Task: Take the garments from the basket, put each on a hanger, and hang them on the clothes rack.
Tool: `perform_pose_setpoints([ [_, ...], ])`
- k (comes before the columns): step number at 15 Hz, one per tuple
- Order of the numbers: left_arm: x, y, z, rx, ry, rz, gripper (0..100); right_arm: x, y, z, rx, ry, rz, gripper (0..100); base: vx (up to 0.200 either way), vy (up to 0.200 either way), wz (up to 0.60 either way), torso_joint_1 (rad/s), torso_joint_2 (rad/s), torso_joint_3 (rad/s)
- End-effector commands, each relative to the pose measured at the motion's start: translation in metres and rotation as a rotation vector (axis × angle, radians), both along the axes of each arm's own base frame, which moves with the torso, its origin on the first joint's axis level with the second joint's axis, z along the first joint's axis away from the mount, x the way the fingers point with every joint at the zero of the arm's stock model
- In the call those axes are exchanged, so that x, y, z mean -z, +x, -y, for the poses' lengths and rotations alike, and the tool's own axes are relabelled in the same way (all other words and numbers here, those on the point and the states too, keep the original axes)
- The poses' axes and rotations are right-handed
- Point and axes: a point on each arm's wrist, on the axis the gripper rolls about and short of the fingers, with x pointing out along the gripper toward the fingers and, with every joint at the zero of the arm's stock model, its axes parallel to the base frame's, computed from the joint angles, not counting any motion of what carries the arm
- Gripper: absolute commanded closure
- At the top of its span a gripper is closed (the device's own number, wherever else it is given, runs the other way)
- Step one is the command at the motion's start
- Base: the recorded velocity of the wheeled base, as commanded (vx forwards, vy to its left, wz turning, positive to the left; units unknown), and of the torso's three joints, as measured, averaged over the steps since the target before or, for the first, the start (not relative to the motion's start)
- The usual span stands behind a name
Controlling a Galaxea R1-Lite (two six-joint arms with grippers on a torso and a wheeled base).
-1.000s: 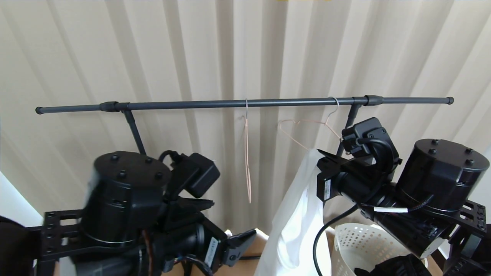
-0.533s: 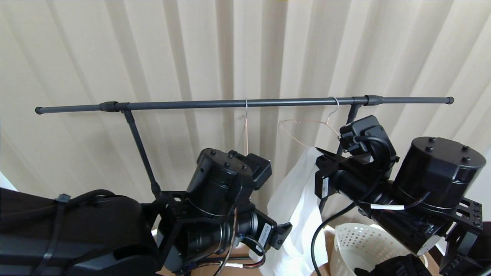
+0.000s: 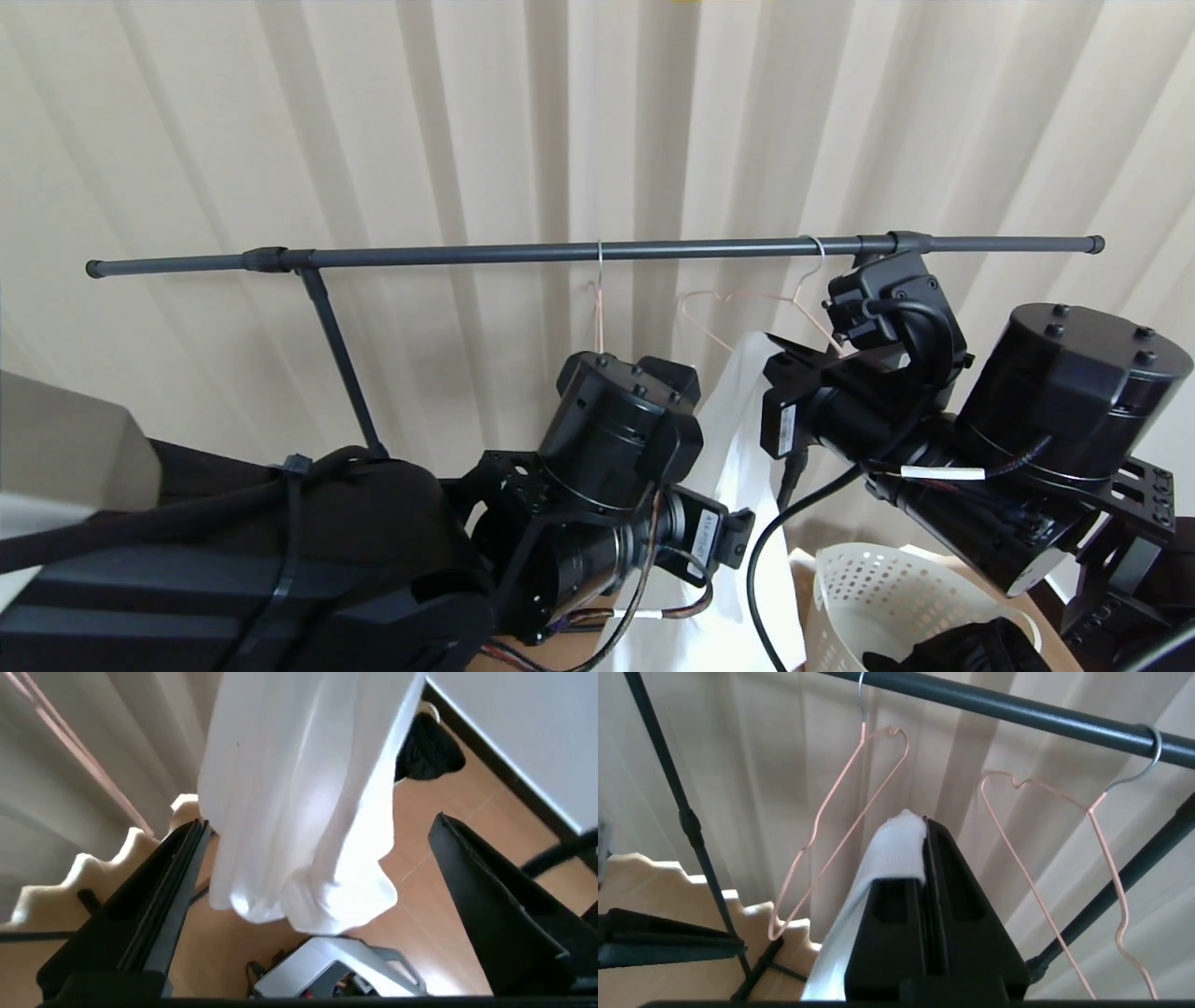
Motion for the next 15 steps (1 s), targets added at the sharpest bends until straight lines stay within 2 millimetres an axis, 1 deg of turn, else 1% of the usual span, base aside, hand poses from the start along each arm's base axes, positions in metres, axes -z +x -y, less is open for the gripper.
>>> perform_pose_setpoints([
  [1,0.002,0.009,0.01,-0.079,-0.041,-0.001,0,-0.004,0.002,-0.002,-0.003,0.003,0.017,100,0.0,0.0,0.0,0.0,0.0,0.0],
  [2,0.003,0.012,0.01,-0.125,-0.06,0.001,0,-0.003,0.003,-0.003,-0.003,-0.002,0.016,100,0.0,0.0,0.0,0.0,0.0,0.0],
  [4,0.01,0.022,0.005,-0.186,-0.04,0.006,0,-0.003,0.003,-0.004,-0.005,-0.004,0.016,100,0.0,0.0,0.0,0.0,0.0,0.0],
  [6,0.016,0.03,0.002,-0.256,-0.021,0.013,0,-0.007,-0.002,-0.005,-0.019,0.003,0.026,100,0.0,0.0,0.0,0.0,0.0,0.0],
  [13,0.035,0.043,-0.017,-0.345,0.039,-0.013,0,-0.012,-0.008,-0.001,-0.016,0.014,0.038,100,0.0,0.0,0.0,0.0,0.0,0.0],
  [15,0.042,0.042,-0.022,-0.368,0.066,-0.019,0,-0.014,-0.007,-0.001,-0.014,0.02,0.044,100,0.0,0.0,0.0,0.0,0.0,0.0],
])
